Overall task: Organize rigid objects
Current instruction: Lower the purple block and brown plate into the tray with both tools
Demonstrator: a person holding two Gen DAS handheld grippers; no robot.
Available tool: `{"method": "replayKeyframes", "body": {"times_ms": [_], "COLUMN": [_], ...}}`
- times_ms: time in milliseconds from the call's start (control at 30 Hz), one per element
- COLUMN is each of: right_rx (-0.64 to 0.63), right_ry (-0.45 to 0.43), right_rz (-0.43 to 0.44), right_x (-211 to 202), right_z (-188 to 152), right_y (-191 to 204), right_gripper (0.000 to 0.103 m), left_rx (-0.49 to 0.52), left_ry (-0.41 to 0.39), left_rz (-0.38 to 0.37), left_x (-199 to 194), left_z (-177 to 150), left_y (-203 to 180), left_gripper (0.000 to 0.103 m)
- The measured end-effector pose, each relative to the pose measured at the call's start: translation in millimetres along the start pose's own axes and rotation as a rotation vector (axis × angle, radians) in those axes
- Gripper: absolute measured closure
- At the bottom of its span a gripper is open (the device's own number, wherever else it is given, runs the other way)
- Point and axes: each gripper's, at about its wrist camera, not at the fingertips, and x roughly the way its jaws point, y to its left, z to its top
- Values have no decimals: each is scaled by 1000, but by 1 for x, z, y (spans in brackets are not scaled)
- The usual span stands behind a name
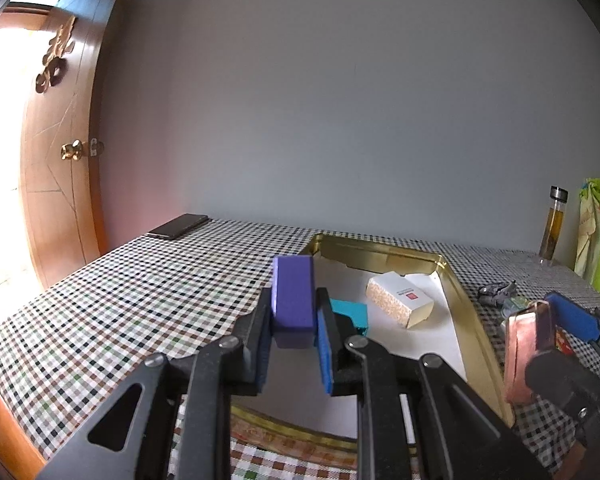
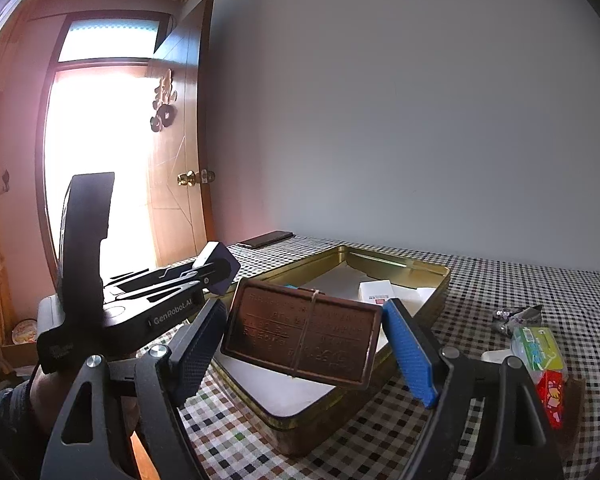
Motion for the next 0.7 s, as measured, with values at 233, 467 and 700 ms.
{"method": "replayKeyframes", "body": {"times_ms": [233, 467, 700], "right_rx": [22, 49, 59], "right_ry": [12, 29, 36], "right_rz": [17, 41, 46], "right_x": [2, 8, 15], "right_z": [0, 6, 18], "right_y": [-2, -5, -8], "right_gripper": [21, 21, 21], "left_rx": [16, 54, 95], "left_ry": [28, 44, 90], "left_rz": [-15, -14, -30], "left_x": [5, 7, 16], "left_z": [2, 8, 14], "left_y": [-3, -5, -11], "left_gripper": [85, 85, 85]}}
